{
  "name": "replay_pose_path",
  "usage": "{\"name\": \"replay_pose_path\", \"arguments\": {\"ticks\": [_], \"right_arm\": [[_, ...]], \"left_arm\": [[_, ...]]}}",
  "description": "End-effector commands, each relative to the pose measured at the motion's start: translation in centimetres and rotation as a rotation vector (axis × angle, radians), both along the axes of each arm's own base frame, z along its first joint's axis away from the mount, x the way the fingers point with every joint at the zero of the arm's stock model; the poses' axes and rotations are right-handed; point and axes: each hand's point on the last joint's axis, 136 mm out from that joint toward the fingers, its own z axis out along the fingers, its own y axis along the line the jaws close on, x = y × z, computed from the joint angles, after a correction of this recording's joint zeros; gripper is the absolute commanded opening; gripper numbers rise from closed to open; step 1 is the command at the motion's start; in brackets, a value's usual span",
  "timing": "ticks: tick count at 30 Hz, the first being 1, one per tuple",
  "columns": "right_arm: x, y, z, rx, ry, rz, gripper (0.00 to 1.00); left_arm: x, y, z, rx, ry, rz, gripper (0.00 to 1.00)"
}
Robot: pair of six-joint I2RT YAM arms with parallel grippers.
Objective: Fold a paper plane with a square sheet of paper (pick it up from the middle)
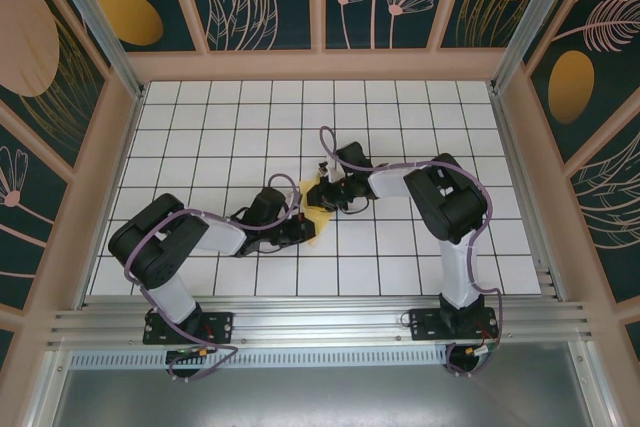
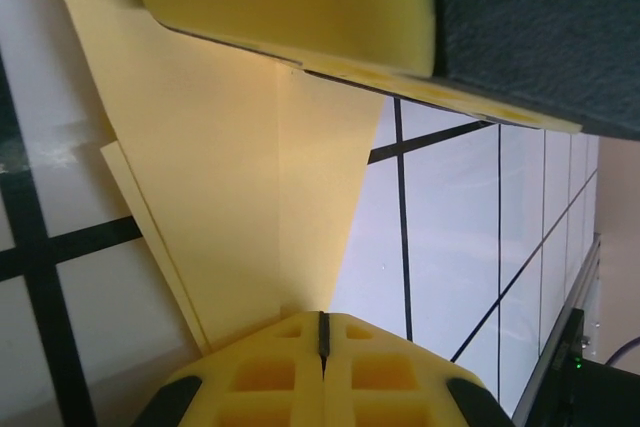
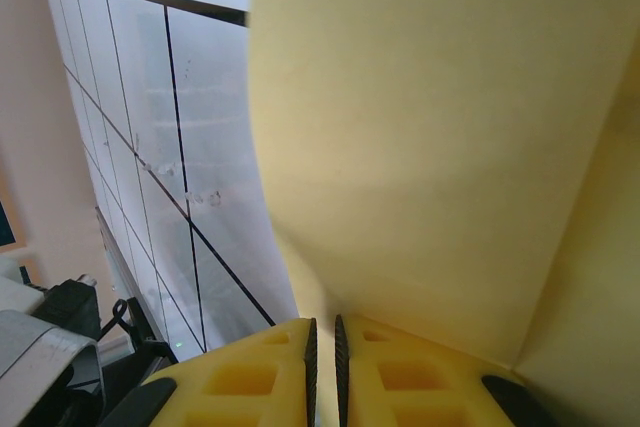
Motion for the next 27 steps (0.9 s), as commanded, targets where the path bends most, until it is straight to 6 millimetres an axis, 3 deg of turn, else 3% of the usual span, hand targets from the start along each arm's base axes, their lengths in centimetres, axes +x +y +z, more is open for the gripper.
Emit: {"name": "replay_pose_path", "arguments": {"ticks": [1, 9, 27], "right_arm": [[-1.5, -3.6, -5.5, -0.220, 0.074, -0.064, 0.17], [-1.6, -3.8, -5.9, -0.235, 0.079, -0.067, 0.17], [-1.5, -3.8, -6.2, -0.239, 0.081, -0.066, 0.17]], "left_arm": [[-6.3, 2.6, -5.1, 0.194, 0.227, -0.091, 0.00], [-8.0, 2.4, -5.6, 0.213, 0.250, -0.118, 0.00], [-8.3, 2.9, -4.3, 0.210, 0.213, -0.128, 0.01]]}}
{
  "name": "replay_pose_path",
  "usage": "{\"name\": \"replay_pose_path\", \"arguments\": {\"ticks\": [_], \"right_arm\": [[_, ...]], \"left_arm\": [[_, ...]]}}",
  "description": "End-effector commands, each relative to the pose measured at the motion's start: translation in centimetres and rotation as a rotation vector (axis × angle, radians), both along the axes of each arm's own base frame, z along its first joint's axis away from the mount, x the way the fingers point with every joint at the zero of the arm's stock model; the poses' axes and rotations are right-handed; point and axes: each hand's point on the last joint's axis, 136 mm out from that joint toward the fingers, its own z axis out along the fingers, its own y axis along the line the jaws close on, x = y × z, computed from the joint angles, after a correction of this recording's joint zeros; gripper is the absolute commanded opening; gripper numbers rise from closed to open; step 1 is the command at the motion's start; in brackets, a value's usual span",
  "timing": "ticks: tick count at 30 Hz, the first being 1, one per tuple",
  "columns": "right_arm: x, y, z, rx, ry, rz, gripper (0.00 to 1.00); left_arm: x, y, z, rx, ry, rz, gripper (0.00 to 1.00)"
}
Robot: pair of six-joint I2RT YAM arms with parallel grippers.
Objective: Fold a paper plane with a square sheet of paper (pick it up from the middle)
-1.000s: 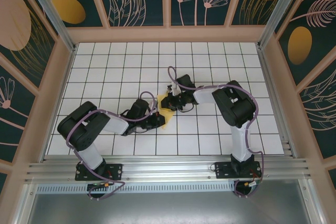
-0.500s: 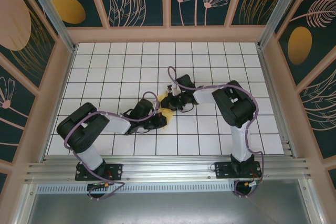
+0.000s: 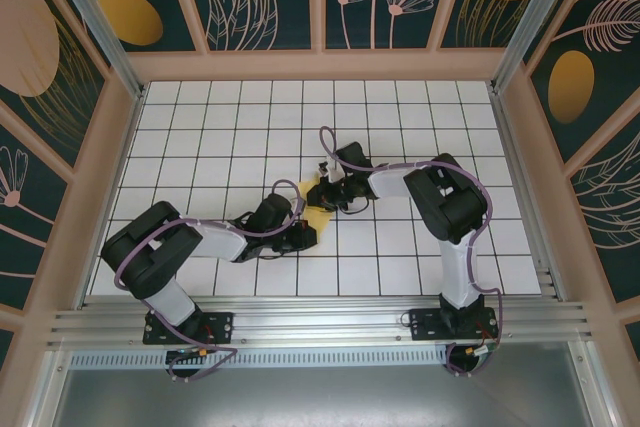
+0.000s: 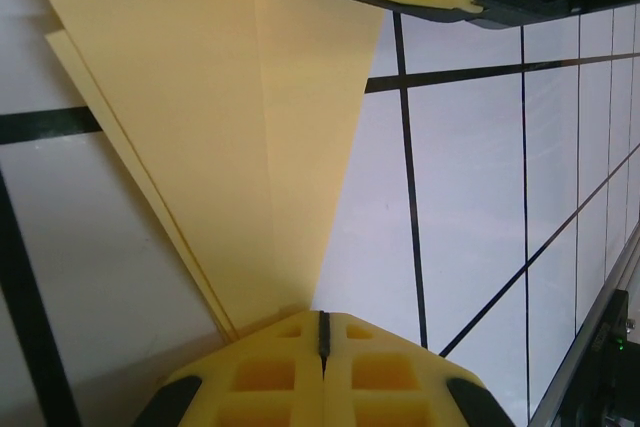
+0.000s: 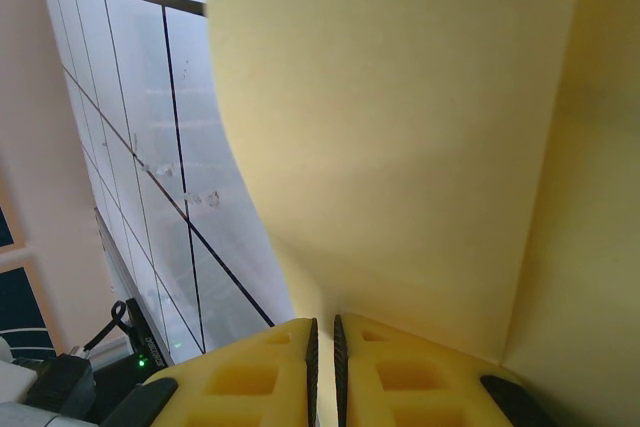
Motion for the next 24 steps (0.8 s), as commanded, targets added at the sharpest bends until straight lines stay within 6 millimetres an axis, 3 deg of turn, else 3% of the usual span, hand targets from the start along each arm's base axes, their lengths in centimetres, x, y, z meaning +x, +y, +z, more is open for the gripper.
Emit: {"name": "replay_pose_path", "arguments": {"ticks": [1, 9, 12, 15, 17, 22, 24], "right_arm": [[-1.5, -3.8, -6.1, -0.235, 0.080, -0.065, 0.17], [-1.3, -3.7, -6.0, -0.234, 0.080, -0.065, 0.17], [-1.3, -3.7, -5.9, -0.235, 0.079, -0.069, 0.17], [-1.3, -3.7, -5.9, -0.234, 0.083, -0.082, 0.17], [-1.3, -3.8, -5.8, -0.232, 0.084, -0.099, 0.17], [-1.4, -3.8, -5.3, -0.221, 0.099, -0.170, 0.17], [-1.4, -3.8, -5.0, -0.214, 0.107, -0.204, 0.17]], "left_arm": [[-6.4, 3.0, -4.2, 0.145, 0.236, -0.094, 0.01], [-7.5, 3.4, -4.3, 0.136, 0.265, -0.121, 0.01], [-6.7, 2.8, -2.2, 0.093, 0.207, -0.112, 0.00], [-4.6, 3.1, 0.3, 0.102, 0.104, -0.043, 0.00], [-2.8, 4.2, 2.1, 0.121, 0.027, 0.044, 0.00], [0.4, 9.2, 4.5, 0.131, -0.064, 0.284, 0.04], [0.9, 9.7, 5.1, 0.114, -0.082, 0.311, 0.06]]}}
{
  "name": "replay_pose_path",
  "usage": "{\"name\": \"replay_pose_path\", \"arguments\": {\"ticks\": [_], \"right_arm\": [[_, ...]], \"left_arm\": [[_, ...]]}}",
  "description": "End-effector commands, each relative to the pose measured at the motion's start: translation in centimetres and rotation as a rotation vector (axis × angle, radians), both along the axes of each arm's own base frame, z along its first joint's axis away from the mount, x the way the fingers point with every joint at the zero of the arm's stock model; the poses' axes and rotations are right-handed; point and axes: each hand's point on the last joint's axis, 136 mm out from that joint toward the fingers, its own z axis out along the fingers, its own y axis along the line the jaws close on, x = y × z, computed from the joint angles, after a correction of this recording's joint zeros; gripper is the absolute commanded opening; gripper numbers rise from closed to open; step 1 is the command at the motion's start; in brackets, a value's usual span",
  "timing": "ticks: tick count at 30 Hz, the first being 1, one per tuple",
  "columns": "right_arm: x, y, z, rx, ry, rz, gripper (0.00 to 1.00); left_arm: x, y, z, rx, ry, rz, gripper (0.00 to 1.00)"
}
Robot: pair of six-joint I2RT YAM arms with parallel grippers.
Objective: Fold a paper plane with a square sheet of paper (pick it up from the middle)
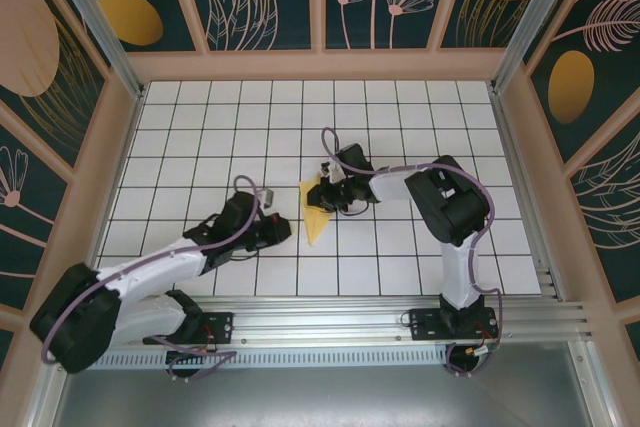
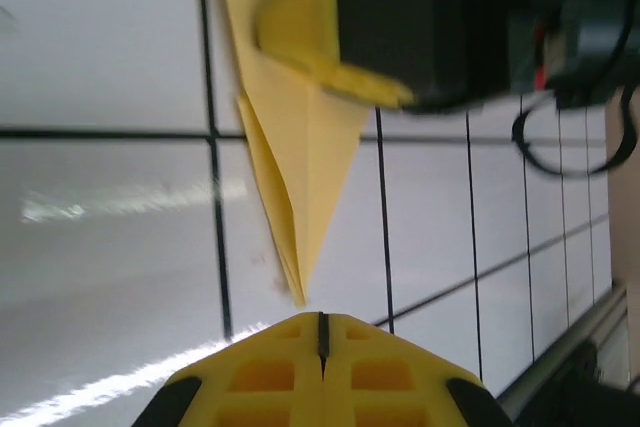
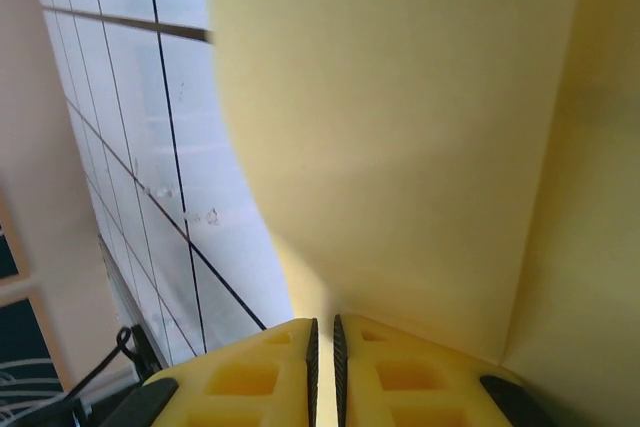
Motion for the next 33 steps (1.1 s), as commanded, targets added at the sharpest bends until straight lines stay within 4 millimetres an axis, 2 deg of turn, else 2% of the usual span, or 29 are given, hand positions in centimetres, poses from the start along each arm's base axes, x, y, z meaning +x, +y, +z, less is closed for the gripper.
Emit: {"name": "replay_pose_path", "arguments": {"ticks": [1, 9, 15, 20, 25, 29, 33], "right_arm": [[-1.6, -3.7, -4.9, -0.207, 0.111, -0.150, 0.17], [-2.7, -3.5, -4.1, -0.206, 0.156, -0.363, 0.17], [-2.4, -2.5, -3.7, -0.192, 0.149, -0.437, 0.17], [-2.2, -2.2, -2.9, -0.160, 0.139, -0.456, 0.17], [-2.5, -2.0, -2.9, -0.136, 0.147, -0.443, 0.17], [-2.7, -2.2, -2.9, -0.147, 0.140, -0.432, 0.17], [-2.7, -2.1, -2.9, -0.145, 0.133, -0.421, 0.17]], "left_arm": [[0.1, 2.6, -1.7, 0.080, 0.038, 0.087, 0.06], [1.1, 0.1, -0.6, -0.010, 0.024, 0.029, 0.07], [1.3, -3.5, 0.9, -0.166, 0.034, -0.085, 0.09], [2.5, -4.4, 0.0, -0.162, 0.062, -0.072, 0.07], [3.6, -5.7, -0.8, -0.164, 0.080, -0.076, 0.06], [4.2, -5.4, -2.9, -0.122, 0.112, -0.036, 0.03], [4.3, -5.4, -4.0, -0.115, 0.127, -0.028, 0.03]]}}
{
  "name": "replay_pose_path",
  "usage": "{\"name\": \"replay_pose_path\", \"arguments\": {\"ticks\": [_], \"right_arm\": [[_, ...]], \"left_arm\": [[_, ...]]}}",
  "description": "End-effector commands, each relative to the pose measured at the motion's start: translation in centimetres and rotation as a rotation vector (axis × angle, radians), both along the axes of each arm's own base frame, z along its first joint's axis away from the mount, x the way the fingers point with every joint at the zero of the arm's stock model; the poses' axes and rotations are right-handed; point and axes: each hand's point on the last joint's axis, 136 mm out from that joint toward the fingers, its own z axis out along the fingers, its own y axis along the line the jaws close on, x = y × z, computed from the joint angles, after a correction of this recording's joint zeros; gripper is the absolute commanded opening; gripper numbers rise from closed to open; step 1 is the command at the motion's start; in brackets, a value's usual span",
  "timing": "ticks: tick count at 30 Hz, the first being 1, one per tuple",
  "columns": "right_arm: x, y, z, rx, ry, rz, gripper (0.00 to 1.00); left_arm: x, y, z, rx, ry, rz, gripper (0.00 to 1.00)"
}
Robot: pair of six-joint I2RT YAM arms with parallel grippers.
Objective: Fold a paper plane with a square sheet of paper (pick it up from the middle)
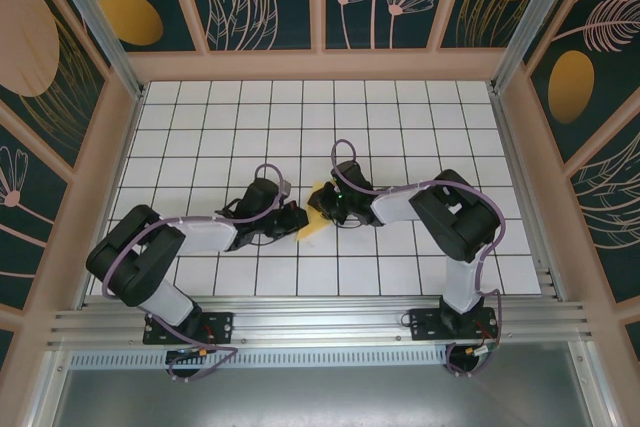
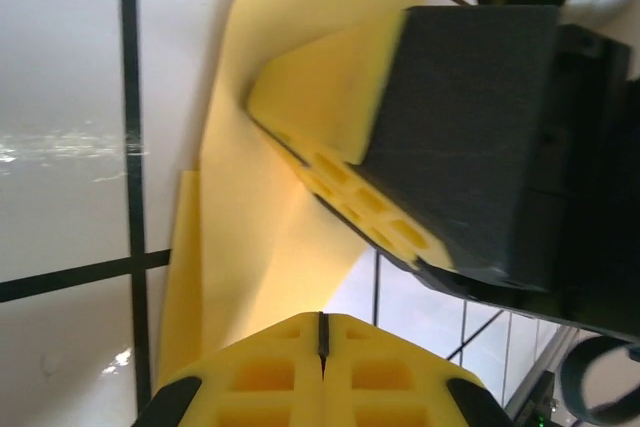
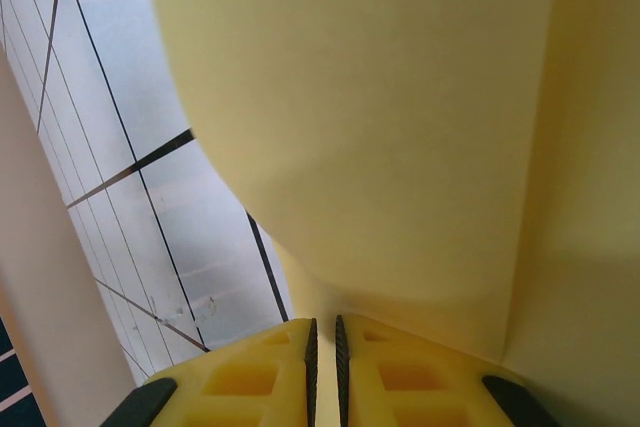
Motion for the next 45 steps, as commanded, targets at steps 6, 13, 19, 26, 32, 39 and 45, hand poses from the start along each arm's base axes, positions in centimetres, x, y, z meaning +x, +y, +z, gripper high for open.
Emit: {"name": "replay_pose_path", "arguments": {"ticks": [6, 13, 19, 26, 32, 39, 45], "right_arm": [[-2.3, -1.4, -2.4, -0.081, 0.066, 0.026, 0.17], [-0.5, -1.2, 1.4, -0.063, -0.073, 0.076, 0.19], [1.1, -3.0, 5.0, -0.072, -0.183, 0.093, 0.20], [-0.1, -0.2, 5.2, -0.032, -0.182, 0.269, 0.17], [-0.2, 1.5, 2.4, -0.066, -0.123, 0.323, 0.16], [0.1, -0.4, -1.4, -0.142, -0.080, 0.282, 0.15], [0.9, -3.1, -1.8, -0.141, -0.088, 0.237, 0.15]], "left_arm": [[0.1, 0.2, -2.5, 0.029, 0.039, 0.026, 0.02], [-1.9, 2.0, -6.0, 0.130, 0.110, 0.027, 0.01], [-3.0, 2.3, -7.8, 0.171, 0.146, -0.006, 0.00], [-3.1, 2.3, -8.3, 0.198, 0.149, -0.016, 0.00], [-3.2, 2.5, -8.6, 0.215, 0.156, -0.017, 0.00], [-3.5, 3.0, -8.8, 0.236, 0.163, -0.012, 0.00], [-4.4, 3.9, -9.9, 0.267, 0.192, -0.006, 0.00]]}}
